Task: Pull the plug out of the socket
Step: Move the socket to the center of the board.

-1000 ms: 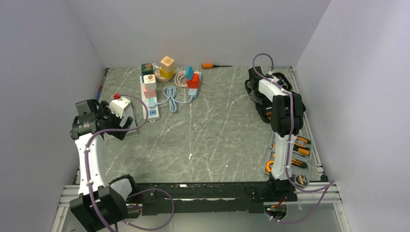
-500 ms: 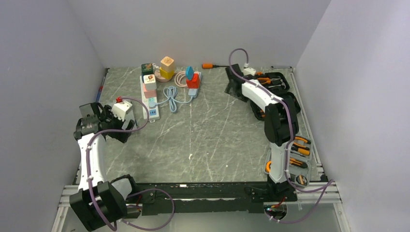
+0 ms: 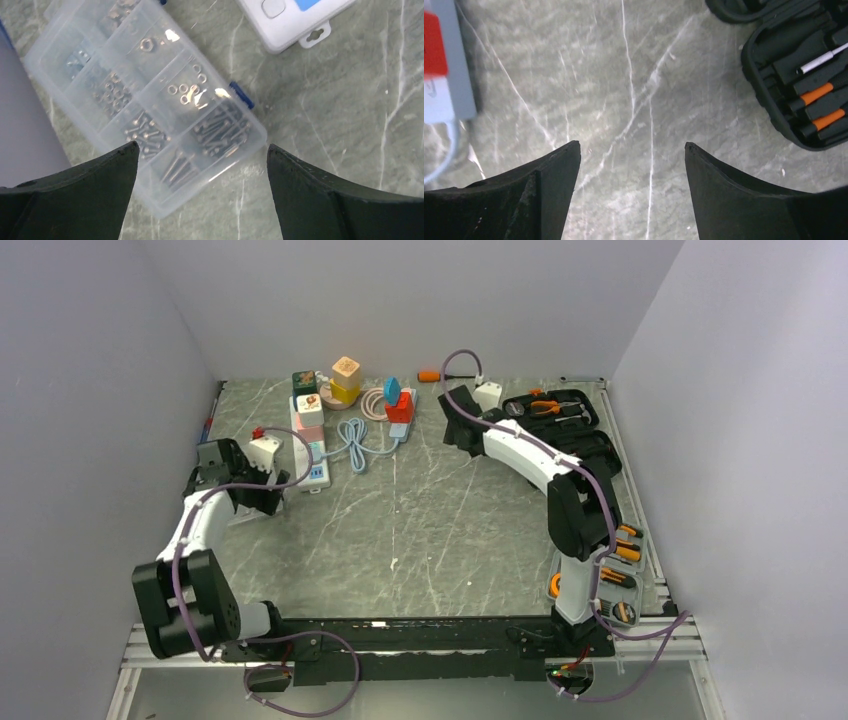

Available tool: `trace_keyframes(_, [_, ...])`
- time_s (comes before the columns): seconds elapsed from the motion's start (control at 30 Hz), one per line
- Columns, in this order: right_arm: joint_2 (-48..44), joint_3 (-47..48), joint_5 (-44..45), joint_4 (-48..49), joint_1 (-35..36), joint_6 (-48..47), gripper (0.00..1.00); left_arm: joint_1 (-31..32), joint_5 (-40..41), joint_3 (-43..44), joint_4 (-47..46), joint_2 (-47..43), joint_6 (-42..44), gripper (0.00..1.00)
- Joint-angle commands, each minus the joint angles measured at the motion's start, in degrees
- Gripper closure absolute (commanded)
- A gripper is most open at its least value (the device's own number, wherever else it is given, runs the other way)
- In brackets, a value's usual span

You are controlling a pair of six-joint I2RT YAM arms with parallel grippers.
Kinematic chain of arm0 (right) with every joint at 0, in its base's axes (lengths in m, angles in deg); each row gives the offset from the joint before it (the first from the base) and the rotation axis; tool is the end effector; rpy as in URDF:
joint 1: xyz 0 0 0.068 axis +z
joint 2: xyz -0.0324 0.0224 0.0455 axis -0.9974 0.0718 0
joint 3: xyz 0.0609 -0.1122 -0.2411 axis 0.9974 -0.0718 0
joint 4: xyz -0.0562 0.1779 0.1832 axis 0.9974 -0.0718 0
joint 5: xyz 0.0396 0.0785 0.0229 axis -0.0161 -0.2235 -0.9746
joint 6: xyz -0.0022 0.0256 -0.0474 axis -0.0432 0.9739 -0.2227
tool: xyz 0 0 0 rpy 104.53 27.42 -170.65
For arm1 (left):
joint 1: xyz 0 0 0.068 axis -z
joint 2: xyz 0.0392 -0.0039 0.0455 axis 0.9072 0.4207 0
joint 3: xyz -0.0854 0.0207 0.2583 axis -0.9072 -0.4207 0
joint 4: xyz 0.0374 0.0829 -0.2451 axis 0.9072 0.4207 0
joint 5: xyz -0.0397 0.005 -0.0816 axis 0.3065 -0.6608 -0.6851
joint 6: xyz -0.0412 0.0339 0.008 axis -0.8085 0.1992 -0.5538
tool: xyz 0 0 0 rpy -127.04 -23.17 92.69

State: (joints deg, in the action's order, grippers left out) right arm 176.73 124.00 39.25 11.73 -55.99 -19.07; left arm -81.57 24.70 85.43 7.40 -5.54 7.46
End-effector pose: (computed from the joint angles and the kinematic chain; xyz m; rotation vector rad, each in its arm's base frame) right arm 0.3785 0.1955 0.2493 0.4486 2.2775 -0.1150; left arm 0.2489 0.0635 0.2274 0.4985 2.3434 0.0790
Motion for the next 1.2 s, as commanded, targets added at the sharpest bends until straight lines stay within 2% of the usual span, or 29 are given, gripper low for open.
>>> trace_keyframes(0.0, [-4.4, -5.2, 2.8, 3.8, 0.8, -2.9, 0.22, 4.7, 5.6, 2.7, -6.9, 3.9, -5.0, 0.01])
trace_keyframes(0.2, [-3.0, -9.3, -3.2, 5.0, -4.4, -1.6, 0.21, 6.7, 9.6, 4.9, -9.2, 11.7, -7.3, 0.01])
trace_keyframes(0.33, [-0.7, -10.7, -7.9, 7.2, -9.0, -1.3, 0.21, 6.7, 14.3, 3.0, -12.7, 14.1, -4.6, 0.01])
trace_keyframes(0.47, [3.2, -8.5, -10.4, 7.2, -13.4, -1.5, 0.22, 6.1, 19.0, -0.1, -16.8, 14.0, -0.6, 0.01])
trace_keyframes(0.8, [8.5, -4.8, -10.8, 5.8, -18.1, -1.6, 0.25, -0.4, 17.5, -2.0, -15.4, 9.1, 2.9, 0.01])
trace_keyframes(0.97, [4.2, -6.1, -10.4, 7.9, -14.0, -3.0, 0.26, -1.3, 12.9, -1.2, -10.9, 5.2, 1.6, 0.01])
trace_keyframes(1.17, [-0.9, -3.6, -4.5, 11.5, 0.1, -8.1, 0.25, -1.3, -0.1, 4.8, 3.6, -1.7, -1.8, 0.01])
